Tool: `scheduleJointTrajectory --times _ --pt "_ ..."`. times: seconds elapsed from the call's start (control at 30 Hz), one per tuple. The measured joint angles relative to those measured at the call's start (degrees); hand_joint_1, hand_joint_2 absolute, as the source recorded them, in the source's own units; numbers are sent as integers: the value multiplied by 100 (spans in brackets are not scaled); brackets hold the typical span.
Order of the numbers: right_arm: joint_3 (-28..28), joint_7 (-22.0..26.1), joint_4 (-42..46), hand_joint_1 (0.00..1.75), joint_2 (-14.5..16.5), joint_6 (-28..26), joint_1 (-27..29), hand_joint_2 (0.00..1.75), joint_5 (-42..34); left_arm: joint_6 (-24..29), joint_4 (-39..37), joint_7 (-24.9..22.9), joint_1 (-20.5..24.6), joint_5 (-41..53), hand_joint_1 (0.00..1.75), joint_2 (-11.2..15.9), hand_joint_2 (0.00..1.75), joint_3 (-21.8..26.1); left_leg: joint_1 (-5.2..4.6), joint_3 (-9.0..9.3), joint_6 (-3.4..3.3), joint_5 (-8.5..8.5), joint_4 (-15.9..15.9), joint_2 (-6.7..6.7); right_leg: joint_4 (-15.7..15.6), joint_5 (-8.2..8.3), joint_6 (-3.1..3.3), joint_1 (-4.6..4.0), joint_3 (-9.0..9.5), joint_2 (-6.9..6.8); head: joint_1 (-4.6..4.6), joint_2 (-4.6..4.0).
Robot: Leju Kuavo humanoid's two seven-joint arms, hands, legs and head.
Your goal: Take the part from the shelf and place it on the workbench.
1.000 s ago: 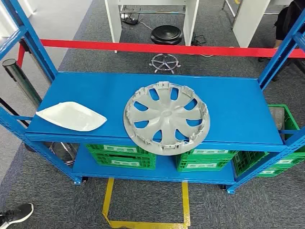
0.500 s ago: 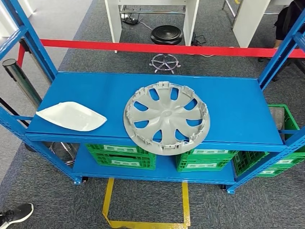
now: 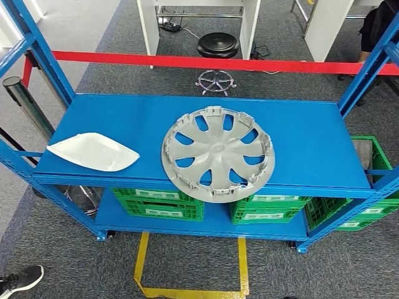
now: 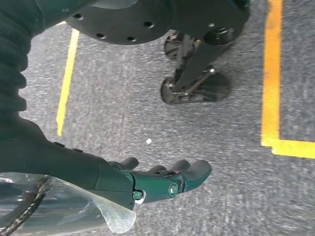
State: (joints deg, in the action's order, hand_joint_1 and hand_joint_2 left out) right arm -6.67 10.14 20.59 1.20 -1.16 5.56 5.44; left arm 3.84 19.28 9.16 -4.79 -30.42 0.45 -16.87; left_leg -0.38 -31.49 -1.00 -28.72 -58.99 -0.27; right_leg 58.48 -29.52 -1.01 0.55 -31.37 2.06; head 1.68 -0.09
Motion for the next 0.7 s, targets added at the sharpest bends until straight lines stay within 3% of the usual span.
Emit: scheduleJointTrajectory --times 0.4,0.7 --pt "-250 956 199 0 287 -268 -199 175 399 306 -345 546 250 -2006 0 95 175 -1168 0 -4 0 1 0 -1 1 0 0 0 3 -1 1 0" --pt "212 1490 1283 0 388 -700 -176 175 441 498 -549 759 390 -3101 0 171 175 -1887 0 0 1 3 0 -1 2 1 1 0 2 -1 -1 0"
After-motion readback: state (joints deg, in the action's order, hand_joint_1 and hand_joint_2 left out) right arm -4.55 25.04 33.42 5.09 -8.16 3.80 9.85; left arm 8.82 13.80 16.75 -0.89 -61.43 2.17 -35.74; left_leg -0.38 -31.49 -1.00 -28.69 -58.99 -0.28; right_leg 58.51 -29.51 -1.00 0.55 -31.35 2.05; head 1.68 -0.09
